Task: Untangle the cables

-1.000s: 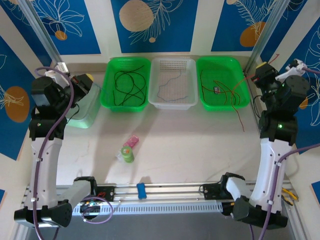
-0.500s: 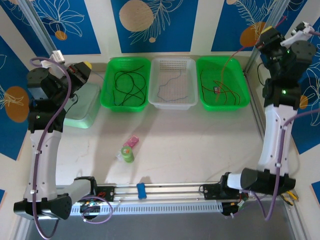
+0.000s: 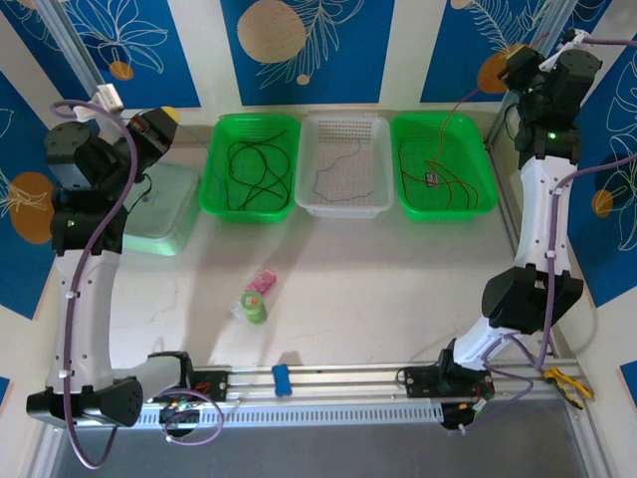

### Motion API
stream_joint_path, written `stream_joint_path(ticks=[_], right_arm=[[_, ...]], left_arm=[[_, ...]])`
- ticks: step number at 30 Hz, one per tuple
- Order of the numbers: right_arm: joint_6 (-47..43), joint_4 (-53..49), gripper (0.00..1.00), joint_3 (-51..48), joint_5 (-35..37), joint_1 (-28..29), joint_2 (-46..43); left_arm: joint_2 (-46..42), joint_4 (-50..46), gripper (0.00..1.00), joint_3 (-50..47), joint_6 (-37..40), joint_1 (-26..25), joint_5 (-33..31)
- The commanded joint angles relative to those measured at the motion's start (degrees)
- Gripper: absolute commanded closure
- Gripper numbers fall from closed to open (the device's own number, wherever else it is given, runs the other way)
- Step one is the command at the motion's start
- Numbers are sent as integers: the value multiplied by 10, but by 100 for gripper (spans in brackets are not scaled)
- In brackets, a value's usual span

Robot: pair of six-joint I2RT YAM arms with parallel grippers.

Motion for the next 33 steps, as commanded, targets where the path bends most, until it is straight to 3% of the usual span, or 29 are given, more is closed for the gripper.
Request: stream_joint_path(ticks=[1, 8, 10, 14, 24, 33], right_arm=[[-18, -3, 100, 0, 14, -2, 2], [-57, 38, 100, -146, 65, 33, -7], [-82, 70, 100, -203, 126, 61, -15], [-62, 96, 100, -271, 119, 67, -7], [5, -49, 100, -248, 107, 38, 87], [29, -129, 99, -234, 39, 24, 158]], left_arm=[[4, 22, 100, 9, -8, -9, 11], [8, 25, 100, 9, -5, -20, 6], [8, 21, 100, 8, -2, -23, 3], [10, 22, 100, 6, -3, -29, 3], [24, 29, 100, 22, 1, -57, -8], [96, 51, 100, 108, 6, -104, -19]])
